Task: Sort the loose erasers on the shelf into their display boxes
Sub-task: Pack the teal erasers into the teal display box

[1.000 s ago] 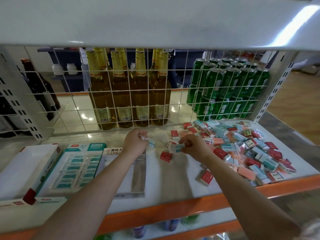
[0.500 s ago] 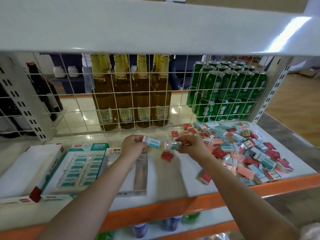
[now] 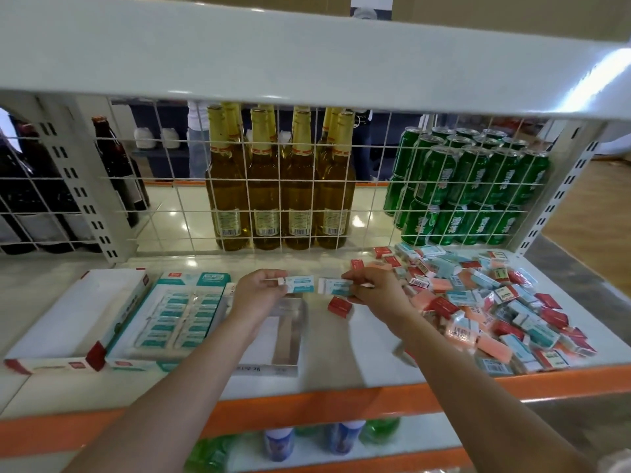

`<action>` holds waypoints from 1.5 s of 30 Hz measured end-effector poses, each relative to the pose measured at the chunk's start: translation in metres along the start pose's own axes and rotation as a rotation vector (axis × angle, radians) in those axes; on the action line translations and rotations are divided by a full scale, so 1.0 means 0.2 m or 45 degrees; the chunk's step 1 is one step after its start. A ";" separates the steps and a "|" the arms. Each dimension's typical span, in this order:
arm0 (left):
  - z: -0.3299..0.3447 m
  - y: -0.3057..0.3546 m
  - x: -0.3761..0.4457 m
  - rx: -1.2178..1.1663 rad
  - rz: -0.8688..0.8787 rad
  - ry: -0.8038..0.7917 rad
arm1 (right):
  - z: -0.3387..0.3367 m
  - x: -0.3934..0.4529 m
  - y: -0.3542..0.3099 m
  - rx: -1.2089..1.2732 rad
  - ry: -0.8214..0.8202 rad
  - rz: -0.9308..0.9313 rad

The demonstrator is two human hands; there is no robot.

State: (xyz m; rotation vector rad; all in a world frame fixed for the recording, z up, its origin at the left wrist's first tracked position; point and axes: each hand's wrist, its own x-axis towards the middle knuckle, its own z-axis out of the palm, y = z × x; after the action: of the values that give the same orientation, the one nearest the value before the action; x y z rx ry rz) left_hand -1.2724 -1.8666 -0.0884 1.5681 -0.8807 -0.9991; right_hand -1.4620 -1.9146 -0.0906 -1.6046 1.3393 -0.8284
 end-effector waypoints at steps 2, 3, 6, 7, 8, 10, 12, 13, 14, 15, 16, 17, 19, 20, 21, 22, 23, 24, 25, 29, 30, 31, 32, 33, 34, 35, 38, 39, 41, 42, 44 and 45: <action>-0.05 0.00 -0.02 0.014 0.022 -0.021 | 0.03 -0.02 -0.02 -0.085 0.012 -0.026; -0.07 0.00 -0.03 0.023 0.036 -0.029 | 0.04 -0.03 -0.04 -0.118 0.018 -0.043; -0.17 0.00 -0.03 0.080 0.087 -0.010 | 0.13 -0.04 -0.11 -0.117 0.043 -0.042; -0.21 0.00 -0.03 0.099 0.113 0.013 | 0.16 -0.05 -0.13 -0.087 0.061 -0.027; -0.25 0.01 -0.03 0.125 0.138 0.036 | 0.20 -0.05 -0.16 -0.056 0.076 -0.018; -0.34 0.01 -0.04 0.206 0.173 0.081 | 0.28 -0.06 -0.20 -0.019 0.102 -0.017; -0.46 0.03 -0.05 0.309 0.192 0.107 | 0.37 -0.09 -0.25 0.003 0.136 -0.014; -0.52 0.03 -0.05 0.350 0.201 0.104 | 0.42 -0.10 -0.27 0.034 0.140 -0.004; -0.57 0.03 -0.05 0.380 0.210 0.097 | 0.48 -0.12 -0.30 0.065 0.131 0.008; -0.63 0.03 -0.05 0.406 0.214 0.085 | 0.53 -0.14 -0.32 0.078 0.113 0.013; -0.69 0.02 -0.04 0.421 0.217 0.075 | 0.58 -0.16 -0.34 0.071 0.095 0.010; -0.75 0.02 -0.04 0.426 0.218 0.066 | 0.63 -0.18 -0.36 0.058 0.077 0.001; -0.84 0.00 -0.04 0.429 0.210 0.045 | 0.73 -0.22 -0.39 0.036 0.054 -0.005; -0.88 -0.01 -0.04 0.433 0.214 0.036 | 0.77 -0.24 -0.40 0.022 0.051 -0.003; -0.92 -0.02 -0.05 0.448 0.225 0.025 | 0.81 -0.26 -0.40 -0.002 0.045 0.003; -0.95 -0.04 -0.06 0.470 0.244 0.016 | 0.84 -0.28 -0.41 -0.036 0.035 0.013; -0.98 -0.05 -0.07 0.501 0.270 0.008 | 0.87 -0.30 -0.42 -0.077 0.024 0.024; -1.01 -0.07 -0.07 0.539 0.296 -0.003 | 0.90 -0.32 -0.42 -0.112 0.016 0.037; -1.03 -0.09 -0.08 0.584 0.317 -0.016 | 0.92 -0.34 -0.43 -0.130 0.014 0.054; -1.07 -0.12 -0.11 0.722 0.357 -0.090 | 0.98 -0.39 -0.45 -0.265 0.008 0.057; -1.07 -0.13 -0.12 0.758 0.367 -0.101 | 0.99 -0.40 -0.45 -0.283 0.002 0.056; -1.07 -0.13 -0.12 0.795 0.374 -0.108 | 1.00 -0.41 -0.45 -0.293 -0.002 0.061; -1.07 -0.13 -0.13 0.823 0.380 -0.111 | 1.01 -0.41 -0.45 -0.303 0.002 0.068; -1.07 -0.13 -0.13 0.841 0.385 -0.114 | 1.02 -0.41 -0.46 -0.315 0.008 0.074; -1.07 -0.14 -0.13 0.858 0.387 -0.119 | 1.02 -0.41 -0.46 -0.330 0.009 0.085; -1.07 -0.14 -0.13 0.880 0.386 -0.128 | 1.03 -0.41 -0.46 -0.345 0.004 0.096; -1.08 -0.14 -0.12 0.976 0.358 -0.166 | 1.06 -0.39 -0.48 -0.408 -0.050 0.121; -1.08 -0.14 -0.11 1.001 0.349 -0.172 | 1.07 -0.38 -0.49 -0.428 -0.061 0.124; -1.07 -0.13 -0.10 1.041 0.322 -0.179 | 1.08 -0.37 -0.50 -0.454 -0.073 0.141; -1.07 -0.12 -0.09 1.054 0.308 -0.186 | 1.08 -0.36 -0.51 -0.463 -0.081 0.151; -1.07 -0.11 -0.07 1.076 0.278 -0.216 | 1.08 -0.34 -0.52 -0.488 -0.101 0.166; -1.07 -0.11 -0.07 1.085 0.264 -0.234 | 1.08 -0.34 -0.52 -0.496 -0.109 0.170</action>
State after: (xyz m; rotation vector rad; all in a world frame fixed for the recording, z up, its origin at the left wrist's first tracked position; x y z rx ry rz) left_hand -1.0800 -1.7718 -0.0816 2.0278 -1.7092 -0.6416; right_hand -1.2407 -1.7999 -0.0807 -1.7978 1.5957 -0.4288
